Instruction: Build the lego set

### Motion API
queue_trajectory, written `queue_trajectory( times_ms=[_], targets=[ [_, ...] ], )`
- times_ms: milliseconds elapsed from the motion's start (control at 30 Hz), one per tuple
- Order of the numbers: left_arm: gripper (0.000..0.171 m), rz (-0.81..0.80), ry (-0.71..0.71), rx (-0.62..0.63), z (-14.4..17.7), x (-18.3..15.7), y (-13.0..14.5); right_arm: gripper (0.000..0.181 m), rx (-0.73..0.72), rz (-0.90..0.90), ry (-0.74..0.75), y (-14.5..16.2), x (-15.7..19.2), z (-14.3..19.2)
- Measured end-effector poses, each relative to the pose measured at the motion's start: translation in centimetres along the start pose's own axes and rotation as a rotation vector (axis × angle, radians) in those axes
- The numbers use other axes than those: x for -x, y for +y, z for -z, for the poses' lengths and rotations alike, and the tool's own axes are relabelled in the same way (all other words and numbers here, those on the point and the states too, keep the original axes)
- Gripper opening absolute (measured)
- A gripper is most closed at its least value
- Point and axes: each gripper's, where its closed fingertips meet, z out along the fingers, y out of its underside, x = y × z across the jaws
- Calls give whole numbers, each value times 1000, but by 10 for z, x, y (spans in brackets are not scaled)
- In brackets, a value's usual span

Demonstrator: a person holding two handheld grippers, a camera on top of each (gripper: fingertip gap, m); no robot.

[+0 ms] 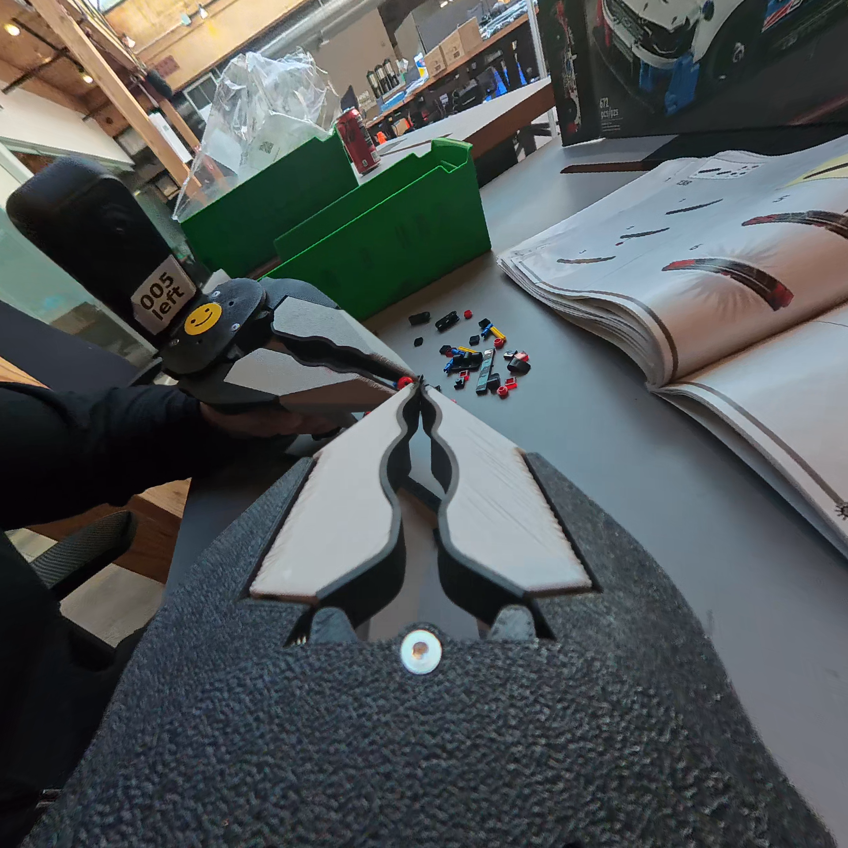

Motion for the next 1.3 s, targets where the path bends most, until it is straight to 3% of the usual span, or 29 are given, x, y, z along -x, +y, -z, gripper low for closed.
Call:
queue_trajectory(
  times_ms=[167,400,500,800,967,1100,1300],
  targets=[
    [3,2,16,-4,0,-3,0,2,15,80,18,0,0,3],
    [3,281,231,-23,3,-19,-4,8,81,848,254,3,2,11],
    [3,435,346,-45,7,-24,-10,6,92,1036,270,12,13,7],
    [3,626,604,-25,19,-36,-12,15,70,1175,256,13,27,9],
    [3,564,649,39,23,-44,-3,13,39,1219,146,20,48,12],
    [3,580,741,62,30,-54,-3,9,46,1268,149,23,50,12],
    [3,585,756,63,30,-56,-3,8,54,1289,117,27,53,14]
  ],
)
